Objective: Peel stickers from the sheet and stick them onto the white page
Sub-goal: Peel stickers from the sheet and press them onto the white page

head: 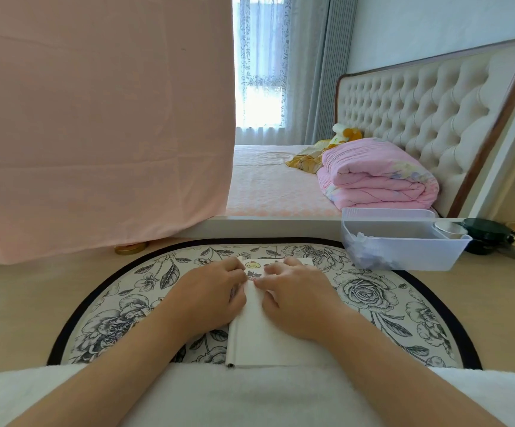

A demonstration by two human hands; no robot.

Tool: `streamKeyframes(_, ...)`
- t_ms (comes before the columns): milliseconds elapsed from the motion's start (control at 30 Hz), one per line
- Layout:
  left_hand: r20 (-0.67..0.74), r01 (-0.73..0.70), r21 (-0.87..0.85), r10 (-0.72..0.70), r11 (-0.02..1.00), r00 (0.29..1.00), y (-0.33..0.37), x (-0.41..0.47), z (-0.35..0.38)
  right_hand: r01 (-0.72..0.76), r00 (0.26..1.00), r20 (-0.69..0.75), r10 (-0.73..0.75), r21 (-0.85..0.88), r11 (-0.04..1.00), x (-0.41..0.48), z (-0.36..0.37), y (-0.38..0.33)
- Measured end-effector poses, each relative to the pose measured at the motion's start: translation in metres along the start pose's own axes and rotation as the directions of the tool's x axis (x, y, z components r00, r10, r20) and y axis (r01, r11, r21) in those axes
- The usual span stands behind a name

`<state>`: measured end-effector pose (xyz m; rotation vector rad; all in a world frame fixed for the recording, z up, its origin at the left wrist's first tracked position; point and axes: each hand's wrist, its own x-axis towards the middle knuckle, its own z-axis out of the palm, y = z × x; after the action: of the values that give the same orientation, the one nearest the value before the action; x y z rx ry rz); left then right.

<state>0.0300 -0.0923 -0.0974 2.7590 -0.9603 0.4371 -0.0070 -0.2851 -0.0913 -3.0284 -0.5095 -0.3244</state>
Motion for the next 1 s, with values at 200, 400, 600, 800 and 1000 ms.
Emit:
streamKeyframes(200,-0.036,-0.017,-0.048,0.016,0.999,0.999,-0.001,-0.002,-0.001,-0.02,0.999,-0.034,0.022,0.034,0.999,-0.001,0.001,0.003)
streamKeyframes(400,-0.069,-0.022,-0.09,0.016,0.996,0.997,-0.002,-0.003,0.004,0.014,1.0,0.004,-0.015,0.016,1.0,0.0,-0.002,0.004)
streamKeyframes(600,-0.019,0.052,-0.241,-0.058,0.969,0.998,-0.003,-0.005,0.003,0.01,1.0,-0.024,-0.01,0.012,1.0,-0.005,-0.005,0.008)
streamKeyframes(800,-0.059,0.133,-0.369,-0.166,0.92,0.984,-0.021,-0.017,-0.017,0.012,0.995,-0.098,-0.003,0.089,0.996,-0.001,-0.016,-0.008)
streamKeyframes(1000,-0.033,0.237,-0.174,-0.247,0.956,0.969,-0.056,-0.047,-0.028,0.043,0.997,-0.065,-0.028,0.243,0.969,0.018,-0.023,-0.041)
